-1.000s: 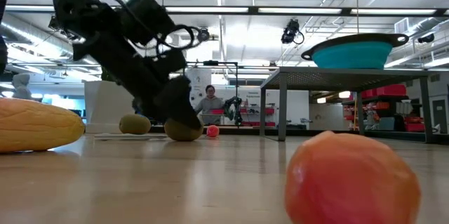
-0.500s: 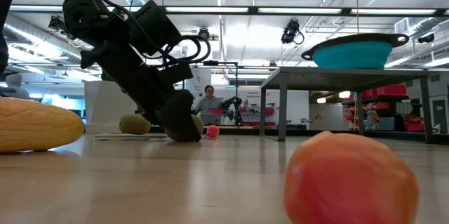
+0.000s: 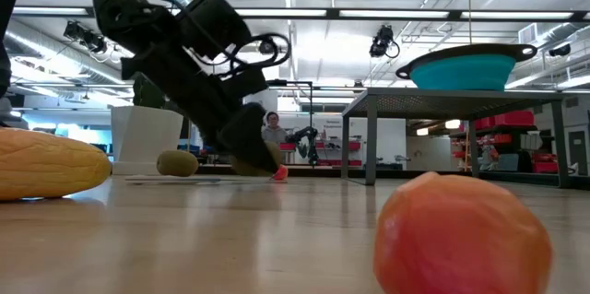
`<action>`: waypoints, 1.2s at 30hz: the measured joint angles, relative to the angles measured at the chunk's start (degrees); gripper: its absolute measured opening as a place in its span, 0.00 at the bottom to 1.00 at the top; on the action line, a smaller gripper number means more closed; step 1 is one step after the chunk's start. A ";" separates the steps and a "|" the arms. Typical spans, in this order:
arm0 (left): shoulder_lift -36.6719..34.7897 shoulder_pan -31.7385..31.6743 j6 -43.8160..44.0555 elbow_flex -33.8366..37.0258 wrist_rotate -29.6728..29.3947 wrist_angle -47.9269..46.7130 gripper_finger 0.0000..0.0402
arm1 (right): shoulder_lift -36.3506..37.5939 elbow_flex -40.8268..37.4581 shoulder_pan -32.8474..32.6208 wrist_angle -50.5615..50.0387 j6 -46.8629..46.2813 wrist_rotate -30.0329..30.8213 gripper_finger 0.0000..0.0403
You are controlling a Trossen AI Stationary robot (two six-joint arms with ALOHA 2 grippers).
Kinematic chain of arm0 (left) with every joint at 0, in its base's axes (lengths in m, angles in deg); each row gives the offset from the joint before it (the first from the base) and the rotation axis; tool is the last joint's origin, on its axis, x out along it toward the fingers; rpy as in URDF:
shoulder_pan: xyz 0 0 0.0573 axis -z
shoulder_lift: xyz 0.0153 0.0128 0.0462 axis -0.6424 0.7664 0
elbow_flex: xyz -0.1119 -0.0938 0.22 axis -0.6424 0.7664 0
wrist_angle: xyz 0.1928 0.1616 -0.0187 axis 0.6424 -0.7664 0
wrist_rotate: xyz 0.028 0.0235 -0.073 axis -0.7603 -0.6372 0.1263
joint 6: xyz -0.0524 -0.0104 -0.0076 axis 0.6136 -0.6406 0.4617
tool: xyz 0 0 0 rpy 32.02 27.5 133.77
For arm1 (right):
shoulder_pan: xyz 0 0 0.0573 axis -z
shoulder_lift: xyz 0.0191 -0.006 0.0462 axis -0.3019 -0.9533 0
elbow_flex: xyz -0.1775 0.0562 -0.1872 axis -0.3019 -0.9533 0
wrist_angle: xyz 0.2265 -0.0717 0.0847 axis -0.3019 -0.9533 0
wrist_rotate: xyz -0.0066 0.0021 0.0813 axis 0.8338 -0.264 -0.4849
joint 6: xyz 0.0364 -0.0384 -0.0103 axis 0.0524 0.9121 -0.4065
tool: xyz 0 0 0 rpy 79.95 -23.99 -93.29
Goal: Pick & Place Fruit
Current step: Put the kiwi into the blue strainer bowl on the shelf
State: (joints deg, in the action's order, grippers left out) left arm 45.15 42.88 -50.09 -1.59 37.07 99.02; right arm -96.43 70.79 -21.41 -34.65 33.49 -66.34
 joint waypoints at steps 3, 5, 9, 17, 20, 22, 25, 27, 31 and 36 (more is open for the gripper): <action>0.00 1.12 -2.34 -2.30 -1.41 -1.38 0.54 | -0.58 0.00 0.00 -0.07 -0.65 0.97 0.83; 0.00 2.20 -4.38 -4.21 -4.17 -3.96 0.56 | -1.17 0.00 -0.02 -0.17 -1.59 0.88 0.83; 0.00 5.18 -9.54 -9.56 -14.74 -10.83 0.59 | -2.50 0.00 -0.02 -1.32 -2.54 0.94 0.83; 0.00 13.54 -26.59 -21.13 -41.92 -15.58 0.56 | -5.66 0.00 0.00 1.51 -3.08 1.75 0.83; 0.00 16.67 -34.36 -24.06 -48.39 -14.13 0.57 | -6.07 0.00 0.00 2.78 -3.85 2.93 0.83; 0.00 18.26 -40.18 -25.26 -50.32 -10.98 0.58 | -6.18 0.00 0.00 3.60 -5.11 2.75 0.83; 0.00 19.45 -51.22 -26.26 -49.27 -2.57 0.59 | -6.18 0.00 0.00 5.56 -6.53 1.34 0.83; 0.00 19.32 -60.47 -26.48 -45.59 3.78 0.59 | -6.16 0.01 -0.01 6.01 -7.40 0.51 0.83; 0.00 17.97 -79.31 -26.53 -37.56 13.62 0.59 | -6.16 0.02 -0.02 6.26 -7.76 -1.94 0.83; 0.00 16.11 -90.70 -26.55 -35.95 19.00 0.60 | -6.16 0.02 -0.02 7.11 -8.26 -4.75 0.83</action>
State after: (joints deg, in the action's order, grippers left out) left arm 45.15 58.99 -140.79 -28.14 1.12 118.02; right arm -102.58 70.81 -21.43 -27.54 25.23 -71.09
